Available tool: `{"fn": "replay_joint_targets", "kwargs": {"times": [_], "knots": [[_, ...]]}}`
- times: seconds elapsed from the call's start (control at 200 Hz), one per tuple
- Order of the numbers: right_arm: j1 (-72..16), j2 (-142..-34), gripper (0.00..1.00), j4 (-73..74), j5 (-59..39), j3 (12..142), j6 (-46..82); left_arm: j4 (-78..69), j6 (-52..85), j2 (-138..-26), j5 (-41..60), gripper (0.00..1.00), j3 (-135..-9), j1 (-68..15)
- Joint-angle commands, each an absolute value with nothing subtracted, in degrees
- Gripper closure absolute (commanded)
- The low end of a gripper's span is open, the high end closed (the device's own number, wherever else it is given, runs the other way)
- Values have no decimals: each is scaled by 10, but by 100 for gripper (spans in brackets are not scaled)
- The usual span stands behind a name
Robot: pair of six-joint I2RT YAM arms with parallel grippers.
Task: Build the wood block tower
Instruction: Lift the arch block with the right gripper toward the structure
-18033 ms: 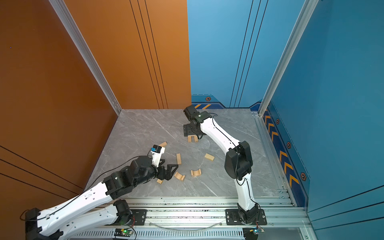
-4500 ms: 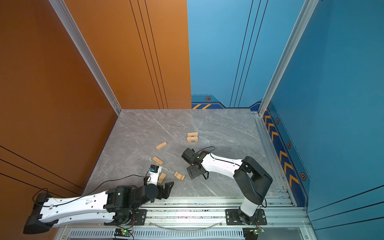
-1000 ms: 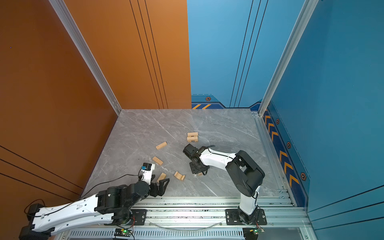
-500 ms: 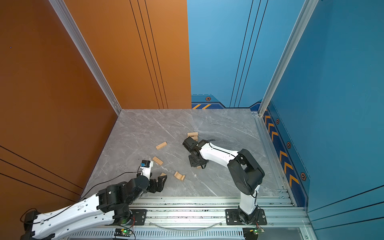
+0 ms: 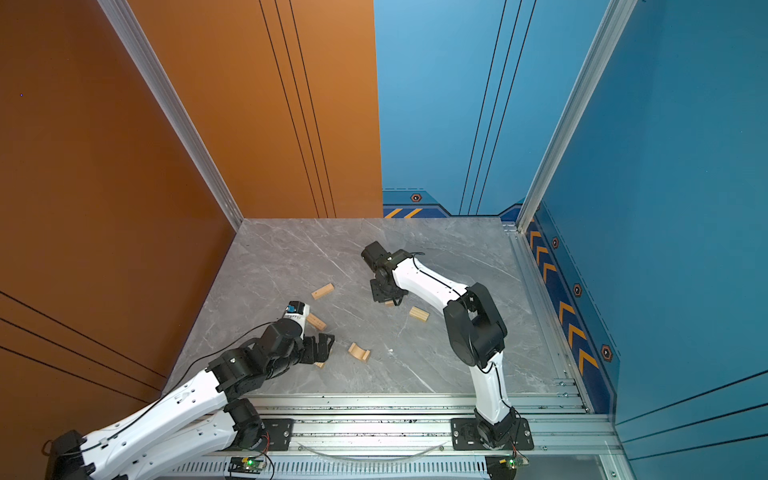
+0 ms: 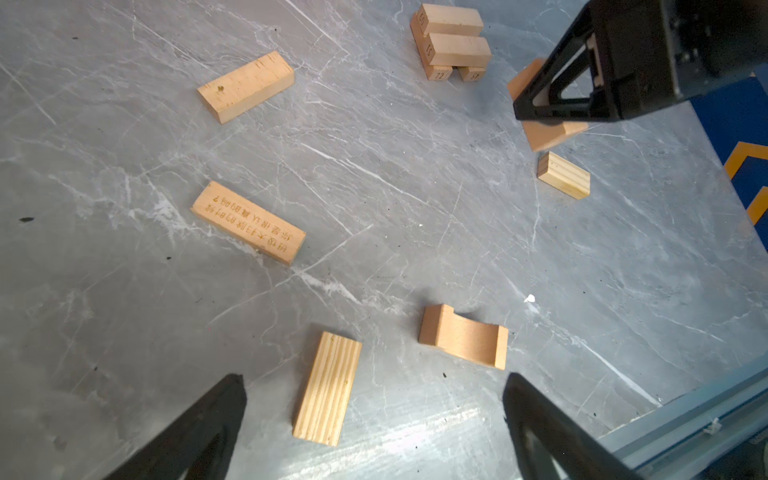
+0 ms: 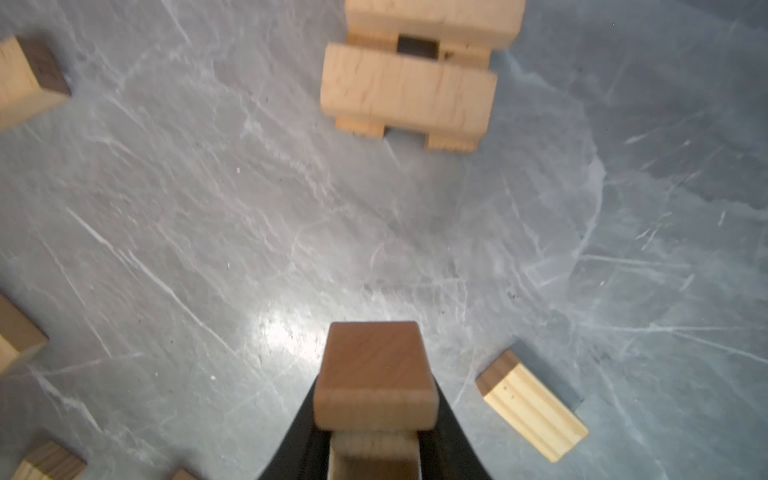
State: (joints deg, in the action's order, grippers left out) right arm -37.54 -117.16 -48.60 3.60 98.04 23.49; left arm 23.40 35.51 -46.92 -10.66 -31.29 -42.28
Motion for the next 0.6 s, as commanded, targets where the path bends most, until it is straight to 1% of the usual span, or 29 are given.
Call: {"fn": "replay_joint_targets", "kwargs": {"times": [0.0, 0.22, 0.395, 0.596], "knots": [[-364, -1215, 72, -528, 27, 1050, 216, 205, 321, -499, -46, 2, -344, -393], [-353, -1305, 72, -565, 20, 1186, 202, 179, 299, -578, -8, 2, -382, -354], [-347, -1357, 71, -579, 17, 1256, 198, 167, 287, -631, 11, 2, -404, -340], [-342, -1400, 71, -600, 20, 1317, 194, 152, 286, -653, 24, 2, -405, -331]]}}
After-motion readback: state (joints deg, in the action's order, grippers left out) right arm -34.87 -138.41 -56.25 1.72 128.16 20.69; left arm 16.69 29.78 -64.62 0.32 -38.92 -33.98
